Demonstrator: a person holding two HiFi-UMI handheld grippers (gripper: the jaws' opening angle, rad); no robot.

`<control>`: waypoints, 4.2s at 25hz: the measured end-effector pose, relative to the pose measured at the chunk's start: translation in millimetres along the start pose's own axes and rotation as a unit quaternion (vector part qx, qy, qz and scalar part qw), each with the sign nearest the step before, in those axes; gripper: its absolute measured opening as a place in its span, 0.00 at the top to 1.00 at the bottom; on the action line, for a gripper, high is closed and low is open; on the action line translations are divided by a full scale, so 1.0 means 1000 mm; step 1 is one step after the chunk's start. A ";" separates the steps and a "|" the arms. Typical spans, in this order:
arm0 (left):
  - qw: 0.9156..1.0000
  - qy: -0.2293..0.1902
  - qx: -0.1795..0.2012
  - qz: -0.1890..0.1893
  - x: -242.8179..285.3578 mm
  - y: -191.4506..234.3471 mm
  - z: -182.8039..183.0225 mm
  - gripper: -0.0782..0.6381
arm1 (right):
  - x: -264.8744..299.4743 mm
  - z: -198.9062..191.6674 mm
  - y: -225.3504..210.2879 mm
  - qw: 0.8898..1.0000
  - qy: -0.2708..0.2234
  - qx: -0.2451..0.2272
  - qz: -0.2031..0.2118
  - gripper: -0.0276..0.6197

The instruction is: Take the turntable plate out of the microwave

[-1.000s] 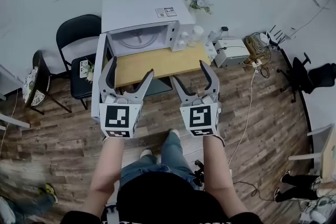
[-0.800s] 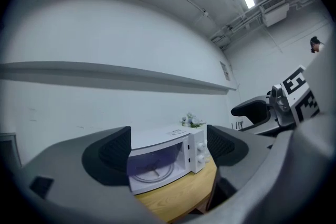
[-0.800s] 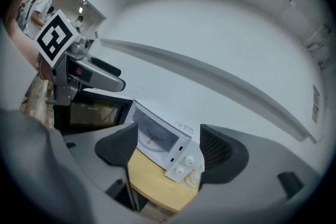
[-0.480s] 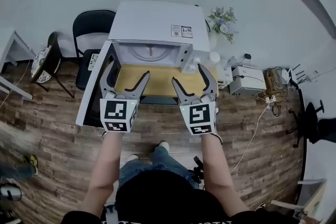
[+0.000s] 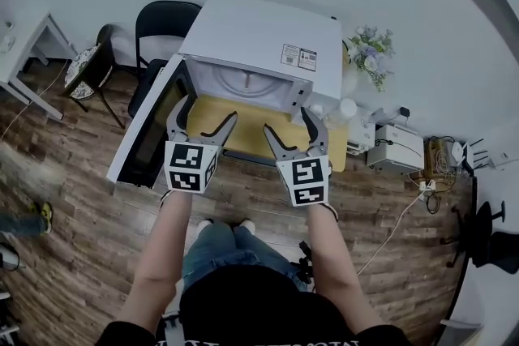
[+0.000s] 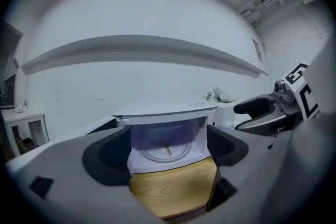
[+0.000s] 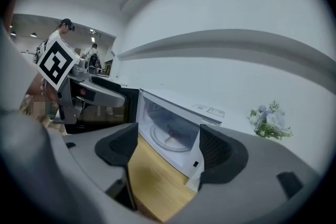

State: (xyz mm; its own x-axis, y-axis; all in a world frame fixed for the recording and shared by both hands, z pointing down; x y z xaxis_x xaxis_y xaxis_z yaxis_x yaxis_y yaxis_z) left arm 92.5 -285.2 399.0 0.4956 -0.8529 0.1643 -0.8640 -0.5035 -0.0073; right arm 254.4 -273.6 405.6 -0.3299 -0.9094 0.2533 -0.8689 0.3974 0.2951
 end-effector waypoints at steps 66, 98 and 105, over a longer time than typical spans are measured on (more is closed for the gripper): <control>0.776 -0.033 -0.629 -0.033 0.171 0.092 -0.176 0.86 | 0.203 -0.112 0.038 0.830 0.102 0.545 0.056 0.41; 0.760 -0.093 -0.636 -0.101 0.176 0.091 -0.161 0.79 | 0.182 -0.124 0.043 0.631 0.056 0.772 0.049 0.90; 0.752 -0.097 -0.645 -0.096 0.178 0.083 -0.166 0.79 | 0.150 -0.127 0.057 0.652 0.074 0.751 0.071 0.89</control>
State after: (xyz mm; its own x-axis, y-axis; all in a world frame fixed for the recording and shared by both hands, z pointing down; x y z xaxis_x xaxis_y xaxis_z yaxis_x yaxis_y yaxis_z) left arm 94.0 -455.5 591.4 0.5176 -0.8488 -0.1080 -0.0797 -0.1735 0.9816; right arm 202.4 -371.4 577.0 -0.5034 -0.8111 0.2980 -0.2506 -0.1931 -0.9486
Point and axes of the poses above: the fingertips, and each gripper's own axes: x forward along the fingers, y to its left, z out of its top, the point moved 2 cm from there along -x, backward along the fingers, and after that the axes turned 9 degrees about -z, right-handed, at the moved point
